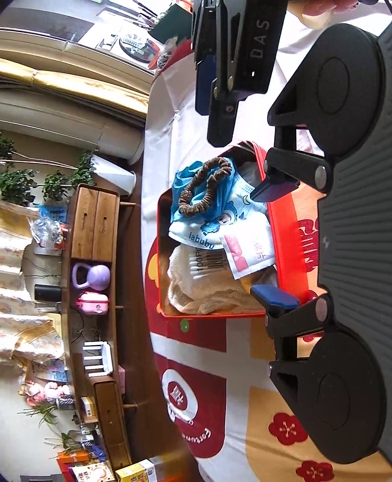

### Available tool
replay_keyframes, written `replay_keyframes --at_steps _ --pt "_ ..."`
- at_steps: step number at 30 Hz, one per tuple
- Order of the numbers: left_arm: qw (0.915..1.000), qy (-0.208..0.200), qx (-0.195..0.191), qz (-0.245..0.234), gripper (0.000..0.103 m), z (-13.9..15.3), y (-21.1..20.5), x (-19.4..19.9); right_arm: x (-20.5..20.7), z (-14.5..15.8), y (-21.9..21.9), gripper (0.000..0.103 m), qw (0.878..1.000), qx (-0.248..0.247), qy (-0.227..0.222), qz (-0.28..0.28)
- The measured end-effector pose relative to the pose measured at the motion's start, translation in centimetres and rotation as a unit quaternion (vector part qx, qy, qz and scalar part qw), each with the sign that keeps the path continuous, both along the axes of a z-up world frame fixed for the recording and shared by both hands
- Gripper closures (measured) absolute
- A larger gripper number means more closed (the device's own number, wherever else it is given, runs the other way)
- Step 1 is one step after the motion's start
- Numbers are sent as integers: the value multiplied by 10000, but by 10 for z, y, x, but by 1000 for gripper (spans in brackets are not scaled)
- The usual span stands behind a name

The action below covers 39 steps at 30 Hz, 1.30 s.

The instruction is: Organize soft objects

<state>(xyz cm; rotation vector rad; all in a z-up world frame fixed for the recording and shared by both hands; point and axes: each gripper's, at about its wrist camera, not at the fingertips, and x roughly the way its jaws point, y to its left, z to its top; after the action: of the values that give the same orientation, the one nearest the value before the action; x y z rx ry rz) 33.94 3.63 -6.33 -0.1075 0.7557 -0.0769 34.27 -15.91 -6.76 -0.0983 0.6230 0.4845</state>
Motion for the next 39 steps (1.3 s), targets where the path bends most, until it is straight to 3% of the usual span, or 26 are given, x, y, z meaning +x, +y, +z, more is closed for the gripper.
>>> replay_keyframes --at_steps 19,28,31,39 --pt "9989 -456 -115 -33 35 48 1 -71 -78 26 -22 37 9994 230 -257 53" --pt "9977 -636 -203 -60 29 54 -4 -108 -109 32 -28 20 9982 375 -458 44" --pt "9970 -758 -173 -52 21 57 -6 -121 -119 32 -28 14 9978 376 -541 70" --pt "9953 -941 -213 -26 19 64 -8 -141 -142 32 -30 1 9963 447 -735 60"
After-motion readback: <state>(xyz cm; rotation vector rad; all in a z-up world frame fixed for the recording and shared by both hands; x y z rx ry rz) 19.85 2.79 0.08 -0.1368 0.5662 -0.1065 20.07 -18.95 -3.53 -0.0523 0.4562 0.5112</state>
